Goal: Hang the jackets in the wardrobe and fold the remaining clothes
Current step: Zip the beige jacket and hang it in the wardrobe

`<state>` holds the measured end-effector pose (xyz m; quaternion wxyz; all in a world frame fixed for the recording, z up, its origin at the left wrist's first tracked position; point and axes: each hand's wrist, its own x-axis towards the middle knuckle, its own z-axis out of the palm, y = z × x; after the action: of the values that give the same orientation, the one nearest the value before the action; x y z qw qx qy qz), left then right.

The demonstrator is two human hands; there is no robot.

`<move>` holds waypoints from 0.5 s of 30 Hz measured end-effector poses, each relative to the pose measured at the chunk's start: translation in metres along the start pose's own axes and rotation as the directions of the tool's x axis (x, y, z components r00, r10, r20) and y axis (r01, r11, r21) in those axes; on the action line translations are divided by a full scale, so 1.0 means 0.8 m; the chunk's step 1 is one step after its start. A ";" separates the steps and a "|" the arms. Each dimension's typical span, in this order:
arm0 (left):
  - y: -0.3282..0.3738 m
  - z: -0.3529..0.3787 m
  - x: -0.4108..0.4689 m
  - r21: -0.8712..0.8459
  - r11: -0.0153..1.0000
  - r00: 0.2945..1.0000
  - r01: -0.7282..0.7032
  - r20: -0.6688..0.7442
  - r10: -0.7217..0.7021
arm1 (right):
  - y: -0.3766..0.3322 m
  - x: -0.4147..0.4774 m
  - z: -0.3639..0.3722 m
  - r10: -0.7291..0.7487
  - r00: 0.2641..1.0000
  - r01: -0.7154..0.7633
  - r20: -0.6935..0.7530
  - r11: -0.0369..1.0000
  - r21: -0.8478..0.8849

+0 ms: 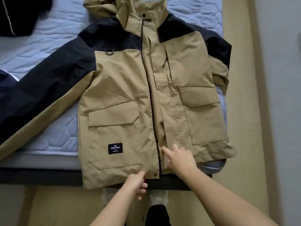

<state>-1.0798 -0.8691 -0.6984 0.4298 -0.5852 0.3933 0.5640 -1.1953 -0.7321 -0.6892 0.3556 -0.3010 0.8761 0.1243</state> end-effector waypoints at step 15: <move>-0.010 0.051 -0.002 -0.704 0.701 0.974 -0.115 0.059 0.219 | 0.084 -0.030 0.033 0.508 0.833 -0.392 0.220 0.262 0.882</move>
<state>-1.0856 -0.8279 -0.6960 0.1512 -0.6249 0.1727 0.7462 -1.2085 -0.6567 -0.6911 0.3611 0.1944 0.8657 -0.2870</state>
